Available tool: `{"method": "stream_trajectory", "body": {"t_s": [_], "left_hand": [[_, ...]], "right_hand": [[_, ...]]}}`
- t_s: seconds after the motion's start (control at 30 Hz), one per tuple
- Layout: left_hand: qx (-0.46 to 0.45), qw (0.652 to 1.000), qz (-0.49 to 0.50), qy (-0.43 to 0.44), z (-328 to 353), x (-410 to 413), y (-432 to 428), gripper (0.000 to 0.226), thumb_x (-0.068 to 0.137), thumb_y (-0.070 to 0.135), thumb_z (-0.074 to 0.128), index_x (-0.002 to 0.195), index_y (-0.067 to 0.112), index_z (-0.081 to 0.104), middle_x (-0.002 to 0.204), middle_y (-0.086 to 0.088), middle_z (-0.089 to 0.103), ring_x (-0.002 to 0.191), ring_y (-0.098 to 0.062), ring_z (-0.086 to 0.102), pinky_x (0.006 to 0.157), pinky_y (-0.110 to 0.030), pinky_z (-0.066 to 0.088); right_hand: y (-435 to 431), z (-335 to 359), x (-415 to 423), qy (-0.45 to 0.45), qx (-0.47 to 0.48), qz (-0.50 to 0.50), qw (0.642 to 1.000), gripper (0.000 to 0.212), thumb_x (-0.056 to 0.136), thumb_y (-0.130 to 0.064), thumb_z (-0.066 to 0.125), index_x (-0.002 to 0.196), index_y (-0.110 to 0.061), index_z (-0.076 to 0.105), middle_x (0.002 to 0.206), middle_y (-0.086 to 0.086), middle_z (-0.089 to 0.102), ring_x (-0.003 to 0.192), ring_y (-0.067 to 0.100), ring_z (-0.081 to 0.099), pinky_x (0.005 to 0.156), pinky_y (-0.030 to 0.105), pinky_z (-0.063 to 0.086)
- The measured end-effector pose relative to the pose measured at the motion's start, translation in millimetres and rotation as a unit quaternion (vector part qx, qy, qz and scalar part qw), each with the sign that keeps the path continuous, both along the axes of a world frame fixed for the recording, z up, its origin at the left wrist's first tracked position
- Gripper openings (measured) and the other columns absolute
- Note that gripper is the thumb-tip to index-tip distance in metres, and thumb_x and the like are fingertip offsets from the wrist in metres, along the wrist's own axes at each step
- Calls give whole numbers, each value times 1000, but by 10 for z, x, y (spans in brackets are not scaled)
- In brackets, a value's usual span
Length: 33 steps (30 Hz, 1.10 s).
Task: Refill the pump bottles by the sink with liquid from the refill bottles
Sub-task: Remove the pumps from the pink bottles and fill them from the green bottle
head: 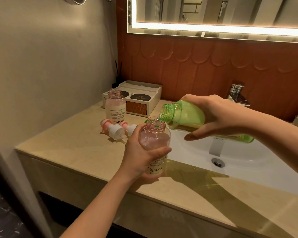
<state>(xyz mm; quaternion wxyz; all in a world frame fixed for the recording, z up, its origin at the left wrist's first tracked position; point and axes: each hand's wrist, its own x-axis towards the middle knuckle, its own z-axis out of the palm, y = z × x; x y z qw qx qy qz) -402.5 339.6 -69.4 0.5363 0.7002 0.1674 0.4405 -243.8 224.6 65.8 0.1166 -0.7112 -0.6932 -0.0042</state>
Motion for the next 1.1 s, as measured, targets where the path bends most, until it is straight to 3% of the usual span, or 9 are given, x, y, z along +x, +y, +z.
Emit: {"method": "stream_trajectory", "body": {"t_s": [0.93,1.1], "left_hand": [[-8,1000,-6,-8,-1,9,6,63,47,35,82,103,30,53,100,10,66,92,-1,64,72,-10,49],[-5,1000,2,-1,-29,19,30,62,51,23,87,103,32,54,99,11,68,93,-4,65,75,-15,51]], "right_hand": [[-1,52,-41,-23,-12,-10,1000,69,61,-54,76,119,-35,45,107,-10,61,95,14,58,78,43,52],[-3,58,-37,-26,-15,-10,1000,71,59,-58,74,119,-35,45,108,-10,61,96,15,58,78,44,52]]}}
